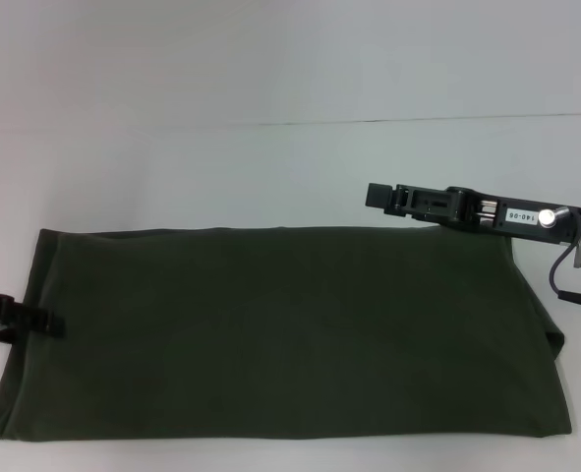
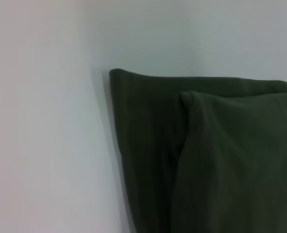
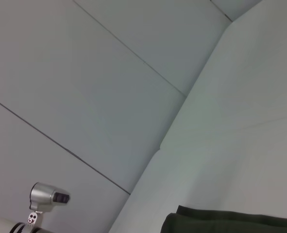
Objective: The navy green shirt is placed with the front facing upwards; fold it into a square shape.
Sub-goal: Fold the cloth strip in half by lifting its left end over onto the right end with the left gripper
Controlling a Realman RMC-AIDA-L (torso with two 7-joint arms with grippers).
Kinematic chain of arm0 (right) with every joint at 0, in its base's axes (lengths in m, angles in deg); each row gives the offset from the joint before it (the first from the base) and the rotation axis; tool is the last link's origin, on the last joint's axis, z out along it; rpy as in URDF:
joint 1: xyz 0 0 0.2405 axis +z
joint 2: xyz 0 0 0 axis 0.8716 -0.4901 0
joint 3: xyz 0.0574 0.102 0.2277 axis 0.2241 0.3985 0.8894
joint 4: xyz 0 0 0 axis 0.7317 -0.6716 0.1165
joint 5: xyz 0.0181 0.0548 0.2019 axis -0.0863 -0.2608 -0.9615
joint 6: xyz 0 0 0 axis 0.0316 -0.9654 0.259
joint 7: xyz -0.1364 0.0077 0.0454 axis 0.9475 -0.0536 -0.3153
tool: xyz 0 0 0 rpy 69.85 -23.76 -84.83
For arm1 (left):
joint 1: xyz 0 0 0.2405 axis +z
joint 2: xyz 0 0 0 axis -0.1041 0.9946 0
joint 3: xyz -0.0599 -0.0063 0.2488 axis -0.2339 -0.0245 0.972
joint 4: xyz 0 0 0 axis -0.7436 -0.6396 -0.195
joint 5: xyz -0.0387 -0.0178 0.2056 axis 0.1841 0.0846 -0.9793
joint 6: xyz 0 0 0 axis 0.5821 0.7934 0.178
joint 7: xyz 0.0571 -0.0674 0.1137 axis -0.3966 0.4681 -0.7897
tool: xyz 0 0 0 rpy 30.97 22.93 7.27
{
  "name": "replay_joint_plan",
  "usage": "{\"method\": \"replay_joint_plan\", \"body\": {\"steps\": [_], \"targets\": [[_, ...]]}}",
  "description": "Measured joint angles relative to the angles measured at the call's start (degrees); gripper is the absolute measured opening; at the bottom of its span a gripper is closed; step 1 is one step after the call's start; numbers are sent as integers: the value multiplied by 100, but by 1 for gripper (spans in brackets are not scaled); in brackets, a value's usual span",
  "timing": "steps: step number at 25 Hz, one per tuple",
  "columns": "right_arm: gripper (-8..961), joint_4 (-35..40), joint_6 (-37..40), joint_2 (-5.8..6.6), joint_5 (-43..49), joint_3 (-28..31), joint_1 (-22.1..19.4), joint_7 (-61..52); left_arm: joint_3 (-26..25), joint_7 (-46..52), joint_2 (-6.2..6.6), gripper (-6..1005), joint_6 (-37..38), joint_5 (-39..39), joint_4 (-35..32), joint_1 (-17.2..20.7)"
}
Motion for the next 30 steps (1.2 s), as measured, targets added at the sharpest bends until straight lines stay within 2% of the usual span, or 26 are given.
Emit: {"method": "replay_joint_plan", "body": {"steps": [30], "targets": [[776, 0, 27, 18, 0, -54, 35, -61, 212, 70, -22, 860, -122, -83, -23, -8]]}}
